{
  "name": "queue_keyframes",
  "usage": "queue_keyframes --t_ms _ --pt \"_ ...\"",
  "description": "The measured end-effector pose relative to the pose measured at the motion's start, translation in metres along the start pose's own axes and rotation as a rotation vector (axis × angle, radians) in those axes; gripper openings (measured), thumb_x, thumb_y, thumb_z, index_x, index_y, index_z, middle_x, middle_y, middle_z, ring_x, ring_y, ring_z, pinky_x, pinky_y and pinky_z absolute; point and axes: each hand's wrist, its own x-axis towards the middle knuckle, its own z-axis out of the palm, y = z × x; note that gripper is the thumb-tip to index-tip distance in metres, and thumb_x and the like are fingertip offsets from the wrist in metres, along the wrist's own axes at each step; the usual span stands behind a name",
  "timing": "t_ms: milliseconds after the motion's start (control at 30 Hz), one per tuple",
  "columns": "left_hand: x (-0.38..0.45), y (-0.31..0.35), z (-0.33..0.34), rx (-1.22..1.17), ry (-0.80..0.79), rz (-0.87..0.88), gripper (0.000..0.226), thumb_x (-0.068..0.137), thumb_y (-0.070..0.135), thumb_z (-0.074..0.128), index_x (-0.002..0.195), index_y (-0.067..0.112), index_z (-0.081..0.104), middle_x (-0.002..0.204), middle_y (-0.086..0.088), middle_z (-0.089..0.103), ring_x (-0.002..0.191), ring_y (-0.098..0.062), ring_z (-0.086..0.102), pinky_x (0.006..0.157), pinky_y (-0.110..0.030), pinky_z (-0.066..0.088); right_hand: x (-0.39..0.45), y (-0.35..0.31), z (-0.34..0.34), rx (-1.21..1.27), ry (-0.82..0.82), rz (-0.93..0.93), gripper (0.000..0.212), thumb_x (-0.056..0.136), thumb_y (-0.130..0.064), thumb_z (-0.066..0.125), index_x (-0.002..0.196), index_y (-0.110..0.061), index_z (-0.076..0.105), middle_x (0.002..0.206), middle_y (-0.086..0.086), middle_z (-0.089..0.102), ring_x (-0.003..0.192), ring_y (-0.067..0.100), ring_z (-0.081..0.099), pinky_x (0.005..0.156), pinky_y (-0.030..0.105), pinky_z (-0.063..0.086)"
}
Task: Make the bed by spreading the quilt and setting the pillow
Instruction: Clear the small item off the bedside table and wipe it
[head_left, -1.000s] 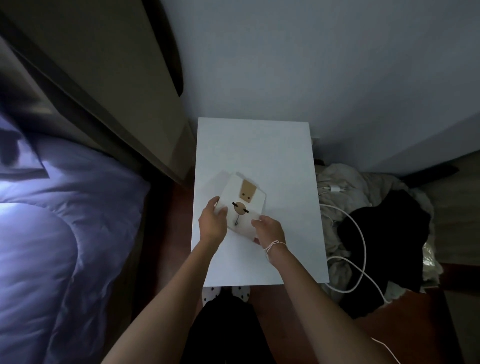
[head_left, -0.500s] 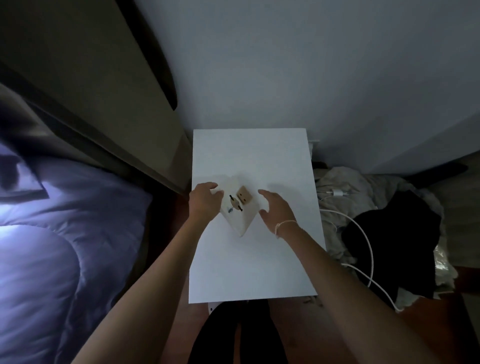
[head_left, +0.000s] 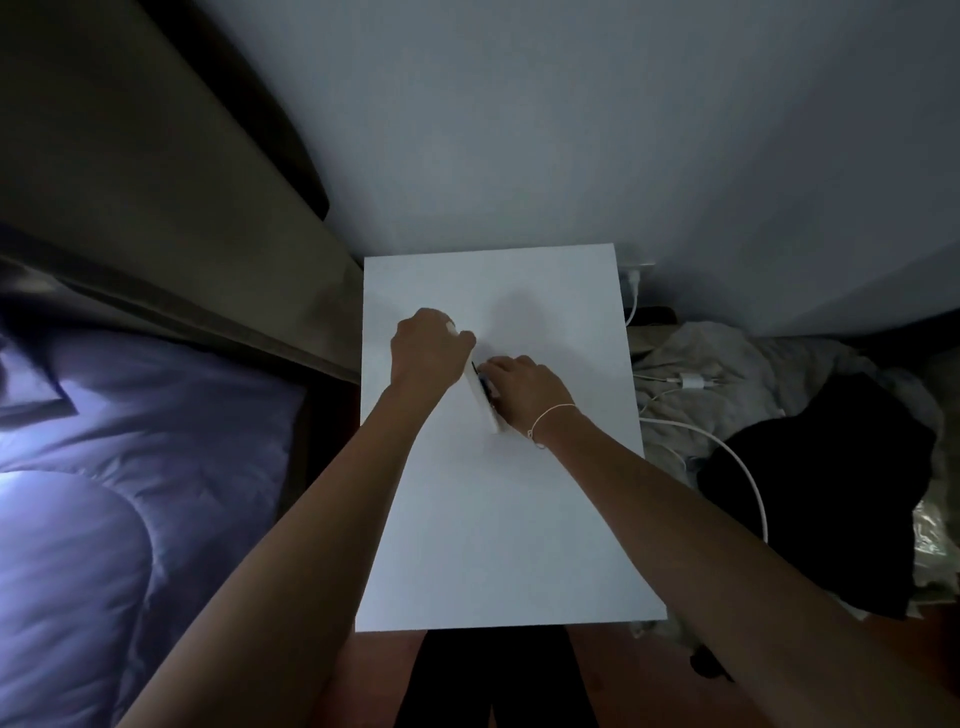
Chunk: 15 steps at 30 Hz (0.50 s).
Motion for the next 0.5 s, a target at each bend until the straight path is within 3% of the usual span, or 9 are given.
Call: queue_keyframes --t_ms 100,200,267,333,400,500 --pt "0.000 0.008 0.005 -0.064 0.021 -0.006 0.030 0.088 0.032 0.060 0.096 0.004 0.067 0.090 -0.010 0.070 0.079 -0.020 0.063 0.070 -0.024 0.040 0.001 0.007 0.000 0.035 -0.028 0.005 0.035 0.091 -0.026 0.050 0.125 -0.016 0.053 0.124 0.005 0.060 0.109 0.031 0.054 0.083 0.040 0.047" --pt "-0.009 0.014 0.011 -0.031 0.017 0.034 0.046 0.091 0.041 0.056 0.125 0.010 0.055 0.118 -0.009 0.062 0.108 -0.023 0.059 0.084 -0.026 0.040 0.000 0.012 -0.001 0.095 -0.049 0.001 0.042 0.090 -0.029 0.051 0.130 -0.017 0.049 0.124 0.006 0.060 0.111 0.032 0.053 0.087 0.041 0.046" --pt "-0.022 0.014 0.019 -0.042 0.004 0.112 0.063 0.092 0.040 0.054 0.145 0.014 0.031 0.145 -0.012 0.039 0.129 -0.027 0.043 0.101 -0.033 0.037 0.000 0.013 -0.001 0.077 -0.042 -0.020 0.044 0.090 -0.031 0.050 0.131 -0.016 0.048 0.121 0.006 0.062 0.109 0.031 0.054 0.086 0.039 0.046" --pt "-0.034 0.009 0.030 0.001 0.019 0.216 0.071 0.095 0.034 0.050 0.151 0.016 0.010 0.158 -0.012 0.012 0.139 -0.031 0.028 0.111 -0.043 0.031 0.002 0.014 -0.001 0.045 -0.054 -0.038 0.043 0.090 -0.032 0.047 0.130 -0.016 0.048 0.118 0.006 0.063 0.108 0.030 0.054 0.087 0.040 0.047" --pt "-0.042 0.003 0.040 0.134 0.048 0.306 0.068 0.098 0.029 0.040 0.151 0.015 0.001 0.159 -0.013 -0.004 0.142 -0.034 0.022 0.112 -0.051 0.029 0.004 0.014 -0.005 -0.010 -0.073 -0.076 0.038 0.091 -0.030 0.043 0.126 -0.015 0.050 0.118 0.007 0.063 0.110 0.029 0.054 0.089 0.042 0.047" --pt "-0.042 0.005 0.050 0.173 0.008 0.274 0.068 0.100 0.025 0.033 0.149 0.015 -0.013 0.157 -0.011 -0.021 0.147 -0.031 0.003 0.116 -0.054 0.017 0.006 0.019 -0.012 -0.075 -0.105 -0.144 0.041 0.091 -0.031 0.045 0.127 -0.011 0.051 0.121 0.008 0.062 0.113 0.030 0.054 0.091 0.042 0.045"
